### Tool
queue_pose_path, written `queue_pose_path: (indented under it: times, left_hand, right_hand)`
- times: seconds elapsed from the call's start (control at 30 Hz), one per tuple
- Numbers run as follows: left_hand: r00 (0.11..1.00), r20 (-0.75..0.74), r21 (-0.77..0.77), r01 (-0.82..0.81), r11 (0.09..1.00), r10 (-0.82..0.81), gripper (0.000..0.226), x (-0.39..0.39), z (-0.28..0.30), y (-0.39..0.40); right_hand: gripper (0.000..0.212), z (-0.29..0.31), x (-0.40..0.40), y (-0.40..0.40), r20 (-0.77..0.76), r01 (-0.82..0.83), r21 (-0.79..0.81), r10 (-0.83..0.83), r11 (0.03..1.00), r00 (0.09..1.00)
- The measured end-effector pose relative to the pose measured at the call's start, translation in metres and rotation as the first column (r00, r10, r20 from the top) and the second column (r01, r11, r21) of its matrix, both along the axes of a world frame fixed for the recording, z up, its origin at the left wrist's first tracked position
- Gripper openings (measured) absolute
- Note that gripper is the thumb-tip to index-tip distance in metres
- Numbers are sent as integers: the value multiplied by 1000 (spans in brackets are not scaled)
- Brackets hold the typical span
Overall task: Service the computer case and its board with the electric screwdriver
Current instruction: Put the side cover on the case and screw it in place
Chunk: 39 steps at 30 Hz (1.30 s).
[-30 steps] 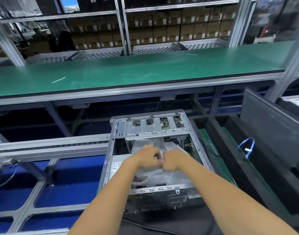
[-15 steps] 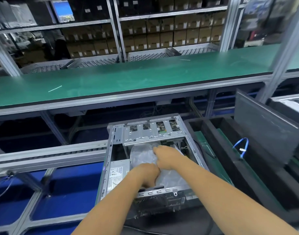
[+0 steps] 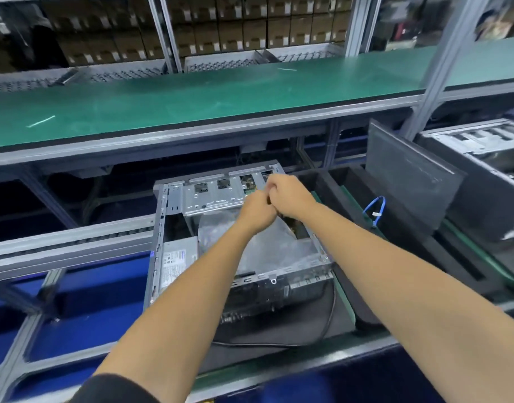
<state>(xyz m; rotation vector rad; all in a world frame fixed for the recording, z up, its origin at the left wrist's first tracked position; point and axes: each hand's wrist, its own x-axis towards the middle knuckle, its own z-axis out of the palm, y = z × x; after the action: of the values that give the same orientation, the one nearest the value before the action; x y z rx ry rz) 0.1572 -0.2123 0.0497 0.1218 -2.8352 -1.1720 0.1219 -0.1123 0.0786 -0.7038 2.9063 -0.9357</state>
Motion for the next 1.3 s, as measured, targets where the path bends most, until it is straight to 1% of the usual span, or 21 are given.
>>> queue_pose_path:
  times: [0.1,0.2,0.27,0.33,0.43,0.47,0.53,0.57,0.63,0.73,0.8,0.87,0.93,1.0,1.07,1.1,1.17,1.27,1.3]
  left_hand:
    - [997,-46,-8,56,998,-57,13,-12,-3,26]
    - [991,-67,-4,116,993,-116,13,-27,-2,57]
    - [991,-74,41,114,993,-111,21,-40,0,79]
    - [991,-70,52,116,992,-112,21,-55,1,104]
    - [982,-3,-34,189,981,-189,24,-78,3,141]
    - [972,33,-88,237,968,-235,22,-85,2,152]
    - [945,126,-186,322,928,-302,11,-98,1,169]
    - [939,152,-219,337,916,-309,13,-107,3,177]
    - [949,128,-236,313,920,-289,16,-125,8,195]
    - [968,45,-139,251,958,-247,16,-155,22,234]
    - [979,61,-32,195,980,-193,22,-175,25,264]
    - [982,128,124,121,985,-136,20,-191,23,292]
    - [981,165,230,60,971,-100,20,-203,21,317]
    - [982,179,253,14,967,-61,29,-214,18,336]
    - [973,230,253,-38,967,-22,27,-222,17,351]
    - [961,275,251,-61,966,-10,23,-225,17,356]
    - [938,345,249,-88,965,-4,18,-233,17,363]
    - [925,380,318,-127,940,-4,11,-239,20,371]
    - [930,369,320,-128,939,1,14,-241,21,373]
  right_hand:
    - [24,0,-3,26,-19,35,-18,-35,999,999]
    - [22,2,-14,56,-42,81,10,-80,997,996]
    - [22,5,-25,77,-52,120,23,-118,993,992]
    - [21,8,-37,99,-65,146,42,-143,988,988]
    - [18,6,-57,141,-72,169,99,-162,981,984]
    - [17,4,-64,157,-66,165,133,-157,977,985]
    - [17,0,-78,189,-39,147,219,-142,965,989]
    - [19,-1,-86,203,-55,146,274,-136,950,989]
    - [22,2,-105,223,-160,164,387,-109,907,981]
    - [19,16,-137,244,-351,243,383,-103,891,931]
    - [20,24,-157,264,-390,296,378,-139,877,910]
    - [27,26,-173,289,-360,344,385,-204,857,911]
    - [33,24,-184,314,-283,374,381,-278,846,918]
    - [27,20,-193,333,-145,359,314,-329,879,933]
    - [11,16,-202,346,19,349,177,-357,920,934]
    - [12,14,-206,351,82,352,114,-362,929,929]
    - [25,10,-211,360,161,359,34,-359,933,919]
    - [32,4,-215,367,235,363,-12,-350,932,907]
    - [32,2,-216,369,259,370,-37,-349,928,901]
